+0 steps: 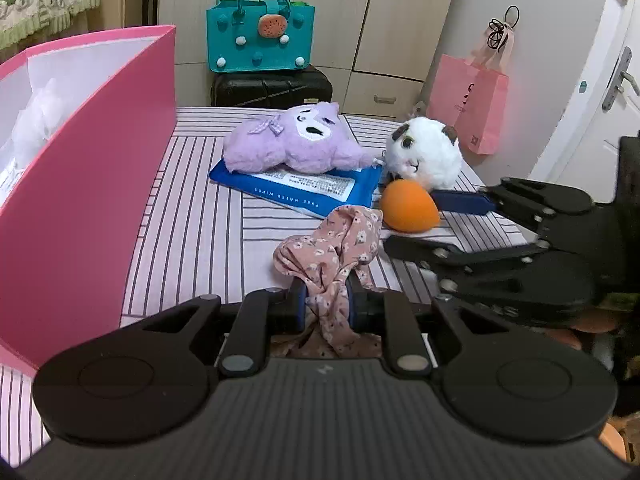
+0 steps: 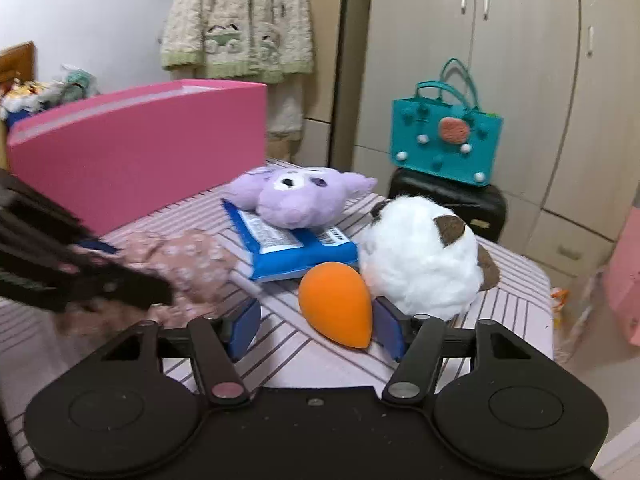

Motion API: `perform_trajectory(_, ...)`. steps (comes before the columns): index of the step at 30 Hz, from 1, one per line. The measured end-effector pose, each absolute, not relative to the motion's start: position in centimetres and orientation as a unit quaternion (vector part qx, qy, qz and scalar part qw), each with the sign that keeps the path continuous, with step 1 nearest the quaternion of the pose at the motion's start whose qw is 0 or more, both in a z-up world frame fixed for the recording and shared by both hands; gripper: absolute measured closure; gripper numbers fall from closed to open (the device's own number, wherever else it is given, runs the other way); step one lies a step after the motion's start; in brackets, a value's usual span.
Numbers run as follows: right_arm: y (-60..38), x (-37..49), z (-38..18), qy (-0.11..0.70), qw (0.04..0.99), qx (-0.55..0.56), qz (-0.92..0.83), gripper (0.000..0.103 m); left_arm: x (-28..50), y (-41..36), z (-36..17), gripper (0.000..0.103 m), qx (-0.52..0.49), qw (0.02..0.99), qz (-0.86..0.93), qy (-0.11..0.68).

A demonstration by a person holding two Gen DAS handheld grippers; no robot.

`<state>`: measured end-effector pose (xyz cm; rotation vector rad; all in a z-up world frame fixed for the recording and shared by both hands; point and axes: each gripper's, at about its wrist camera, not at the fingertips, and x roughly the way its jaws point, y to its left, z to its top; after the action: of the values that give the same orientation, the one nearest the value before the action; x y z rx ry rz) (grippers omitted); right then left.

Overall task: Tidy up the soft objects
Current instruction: 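Grasp the pink floral scrunchie with the left gripper while the right gripper grasps the orange sponge, then carry the scrunchie and orange sponge over the pink box with both grippers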

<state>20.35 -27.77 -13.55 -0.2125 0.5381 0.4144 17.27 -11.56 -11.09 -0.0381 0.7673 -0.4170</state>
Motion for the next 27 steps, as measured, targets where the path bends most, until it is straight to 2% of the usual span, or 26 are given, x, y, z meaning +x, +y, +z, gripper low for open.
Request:
perform_trajectory(1,-27.4,20.5,-13.6,0.268,0.937,-0.111,0.196,0.036,17.2,-11.5,-11.1,0.086,-0.019,0.905,-0.202,0.372)
perform_trajectory(3,-27.0,20.3,-13.6,0.267,0.94,-0.127,0.172,0.051,17.1,-11.3,-11.1,0.086,-0.02,0.902,-0.204,0.379)
perform_trajectory(5,-26.7,20.0,-13.4,0.27,0.941,-0.143,0.147,0.06,16.6,-11.0,-10.8,0.086,-0.019,0.898,-0.216,0.383)
perform_trajectory(6,-26.8,19.8,-13.3,0.273,0.941,-0.14,0.144,0.061,16.5,-10.9,-10.6,0.086,-0.016,0.896,-0.222,0.384)
perform_trajectory(21,-27.4,15.3,-10.2,0.341,0.917,0.023,0.205,0.062,13.9,-8.3,-8.4,0.086,0.006,0.872,-0.275,0.406)
perform_trajectory(27,-26.1,13.4,-8.8,0.356,0.908,0.03,0.22,0.062,12.7,-7.0,-7.8,0.086,0.013,0.862,-0.287,0.418)
